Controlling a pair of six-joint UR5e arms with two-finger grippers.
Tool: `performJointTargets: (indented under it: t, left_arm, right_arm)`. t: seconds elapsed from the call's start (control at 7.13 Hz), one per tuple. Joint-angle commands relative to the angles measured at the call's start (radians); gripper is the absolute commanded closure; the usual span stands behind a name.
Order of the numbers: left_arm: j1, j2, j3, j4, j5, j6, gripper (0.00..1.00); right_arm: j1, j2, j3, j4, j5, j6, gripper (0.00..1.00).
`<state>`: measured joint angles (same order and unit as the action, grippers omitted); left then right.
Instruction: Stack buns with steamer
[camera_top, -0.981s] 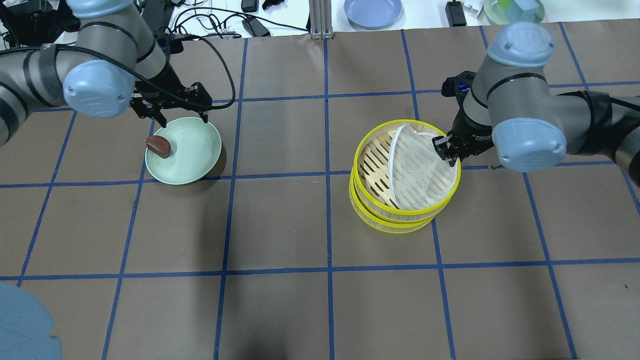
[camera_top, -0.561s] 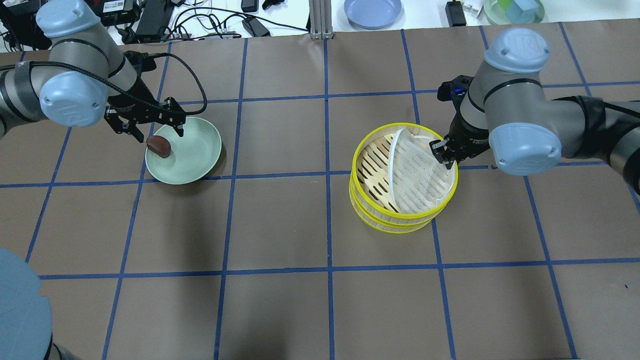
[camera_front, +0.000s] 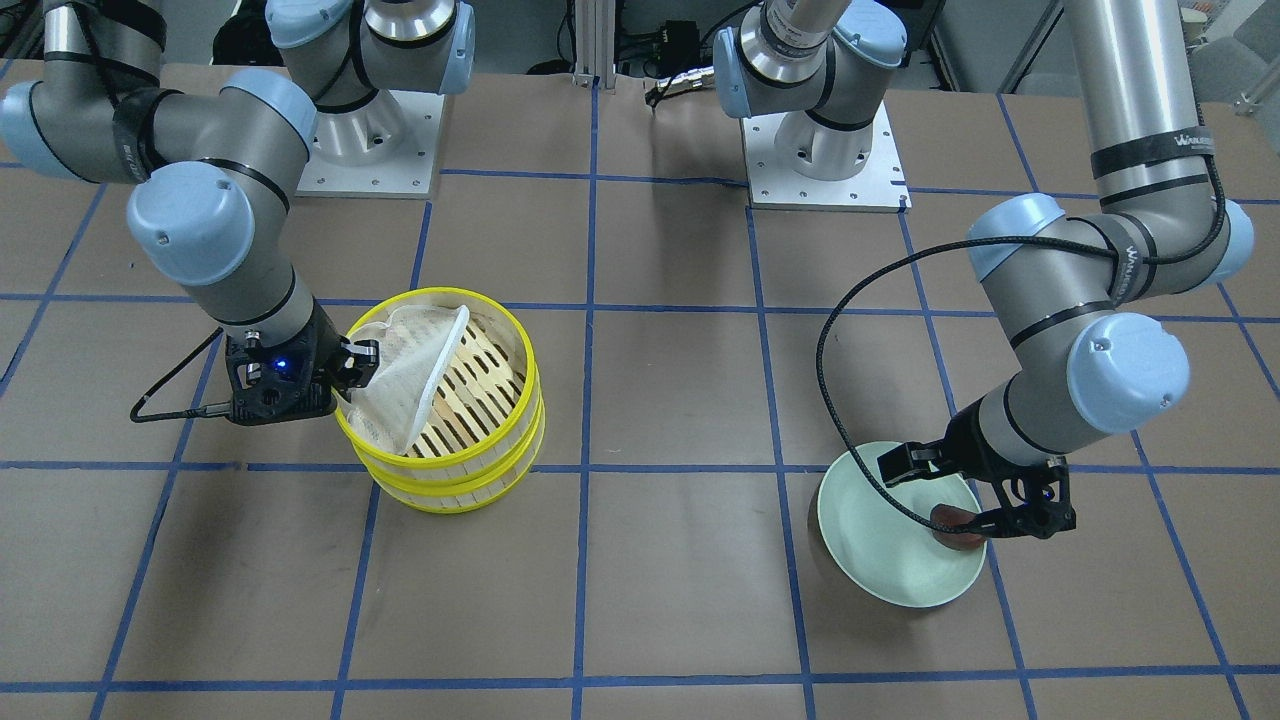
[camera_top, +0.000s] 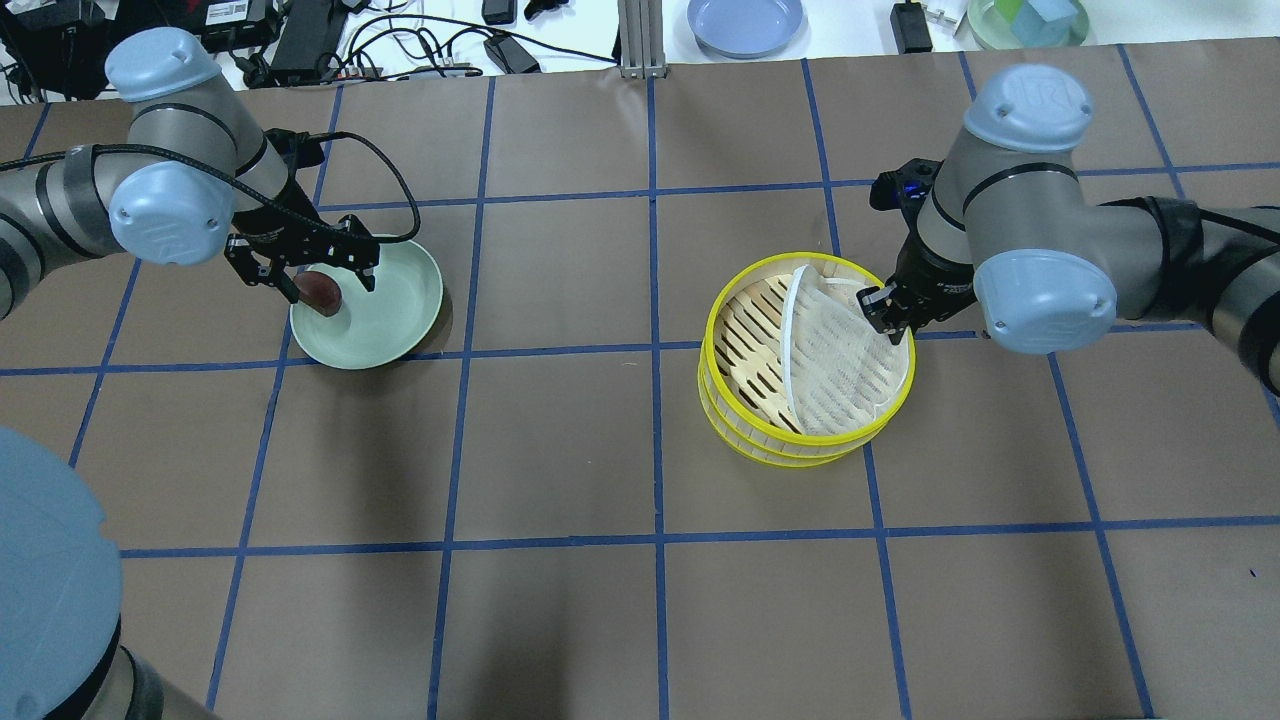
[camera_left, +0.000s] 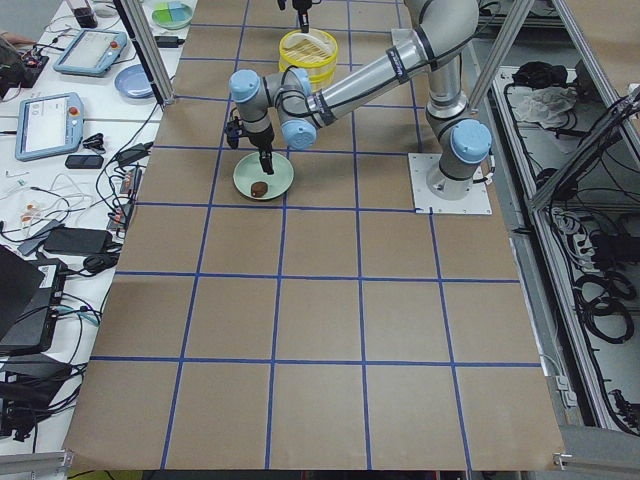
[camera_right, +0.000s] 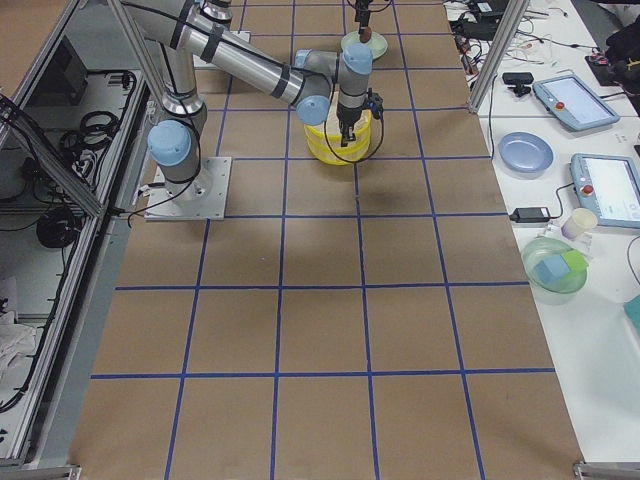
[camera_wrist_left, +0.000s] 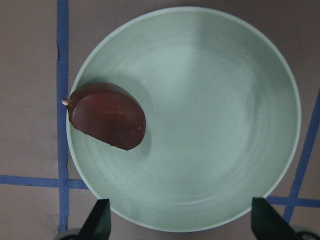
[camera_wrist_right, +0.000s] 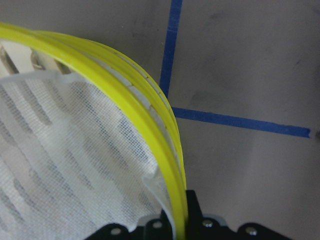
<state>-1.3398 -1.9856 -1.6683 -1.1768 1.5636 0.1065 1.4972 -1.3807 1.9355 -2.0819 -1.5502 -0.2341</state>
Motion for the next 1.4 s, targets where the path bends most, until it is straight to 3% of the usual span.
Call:
performJointTargets:
  t: [0.0,0.28,0.42,0.7,0.84,0.98,1.12,1.26]
  left_arm:
    - [0.025,-0.045,-0.001,0.012,0.0,-0.001,0.0]
    - [0.042,-0.079,0.001,0.066,0.089,0.003,0.01]
    - [0.044,-0.085,0.002,0.072,0.092,-0.004,0.02]
    - [0.044,-0.111,0.004,0.101,0.093,-0.002,0.43]
    - [0.045,-0.117,0.005,0.1,0.093,-0.01,0.94]
    - [0.045,-0.119,0.012,0.1,0.09,-0.011,1.0]
    - [0.045,-0.114,0.012,0.101,0.084,-0.011,1.0]
    - [0.044,-0.096,0.013,0.101,0.079,-0.011,1.0]
  right_arm:
    - [0.0,0.006,-0.001,-0.001,0.005,0.001,1.0]
    - [0.0,0.008,-0.004,-0.001,0.004,0.004,1.0]
    - [0.0,0.008,-0.006,-0.003,0.004,0.003,1.0]
    - [0.0,0.021,-0.015,-0.012,0.005,0.004,1.0]
    - [0.0,0.025,-0.016,-0.015,0.004,0.006,1.0]
    - [0.0,0.025,-0.016,-0.014,0.001,0.006,0.84]
    - [0.0,0.023,-0.016,-0.015,0.002,0.007,0.16]
    - [0.0,0.014,-0.03,-0.007,0.001,0.013,0.0]
